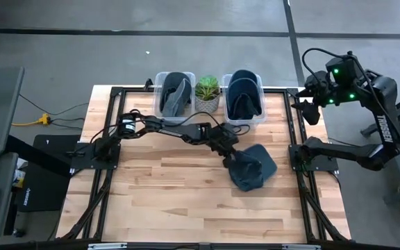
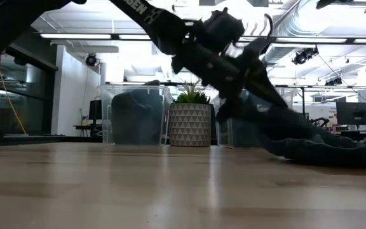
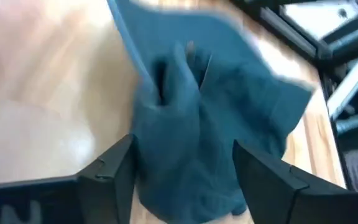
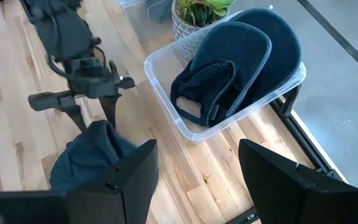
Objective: Pick & Place hat
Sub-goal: Put the blue cap into the right transparent bin
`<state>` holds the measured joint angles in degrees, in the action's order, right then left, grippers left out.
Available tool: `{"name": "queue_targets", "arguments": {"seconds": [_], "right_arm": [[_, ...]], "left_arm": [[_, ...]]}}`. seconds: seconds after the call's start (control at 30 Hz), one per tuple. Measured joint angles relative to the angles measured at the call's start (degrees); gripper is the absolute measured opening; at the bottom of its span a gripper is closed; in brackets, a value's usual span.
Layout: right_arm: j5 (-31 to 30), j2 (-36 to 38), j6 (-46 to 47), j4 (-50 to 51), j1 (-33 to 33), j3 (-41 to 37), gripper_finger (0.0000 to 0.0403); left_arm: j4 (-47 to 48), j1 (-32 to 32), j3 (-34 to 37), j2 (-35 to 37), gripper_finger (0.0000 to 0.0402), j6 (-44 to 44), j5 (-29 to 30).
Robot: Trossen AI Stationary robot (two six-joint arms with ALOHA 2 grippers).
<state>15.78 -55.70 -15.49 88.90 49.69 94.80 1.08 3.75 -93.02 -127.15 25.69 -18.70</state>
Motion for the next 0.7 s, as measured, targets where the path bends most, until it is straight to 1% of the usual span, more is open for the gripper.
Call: {"name": "queue_targets", "arguments": {"seconds": [0.1, 0.13, 0.17, 0.23, 0.33, 0.4, 0.5, 0.57, 0.7], "right_arm": [[0.01, 0.04, 0.02, 0.00, 0.00, 0.00, 0.0220], [0.01, 0.04, 0.04, 0.00, 0.00, 0.00, 0.0220], [0.01, 0.04, 0.04, 0.00, 0.00, 0.00, 0.0220], [0.01, 0.11, 0.04, 0.00, 0.00, 0.00, 0.0220], [-0.08, 0.26, 0.04, 0.00, 0.00, 0.00, 0.0220], [-0.12, 0.26, 0.04, 0.00, 0.00, 0.00, 0.0220], [-0.22, 0.24, 0.13, 0.00, 0.02, 0.00, 0.0220], [-0.23, 0.21, 0.17, 0.00, 0.02, -0.02, 0.0220], [-0.23, 0.24, 0.20, 0.00, 0.02, -0.02, 0.0220]], "left_arm": [[-1.23, -0.04, 0.25, -0.80, 0.0228, 0.04, -2.11], [-3.73, -0.04, -0.01, -1.60, 0.0231, 0.07, -2.21], [-5.59, -0.04, -0.25, -2.29, 0.0233, 0.41, -2.22], [-5.45, -0.03, 0.15, -2.76, 0.0234, 1.75, -3.42], [-8.98, -0.02, 0.08, -2.94, 0.0234, 2.62, -4.57], [-9.97, -0.02, -0.45, -3.30, 0.0234, 2.71, -3.64], [-8.50, -0.04, -0.84, -4.03, 0.0234, 3.05, -3.24], [-9.15, -0.03, -1.49, -3.97, 0.0234, 3.05, -2.77], [-9.55, -0.08, -1.63, -3.61, 0.0234, 2.93, 1.86]]}}
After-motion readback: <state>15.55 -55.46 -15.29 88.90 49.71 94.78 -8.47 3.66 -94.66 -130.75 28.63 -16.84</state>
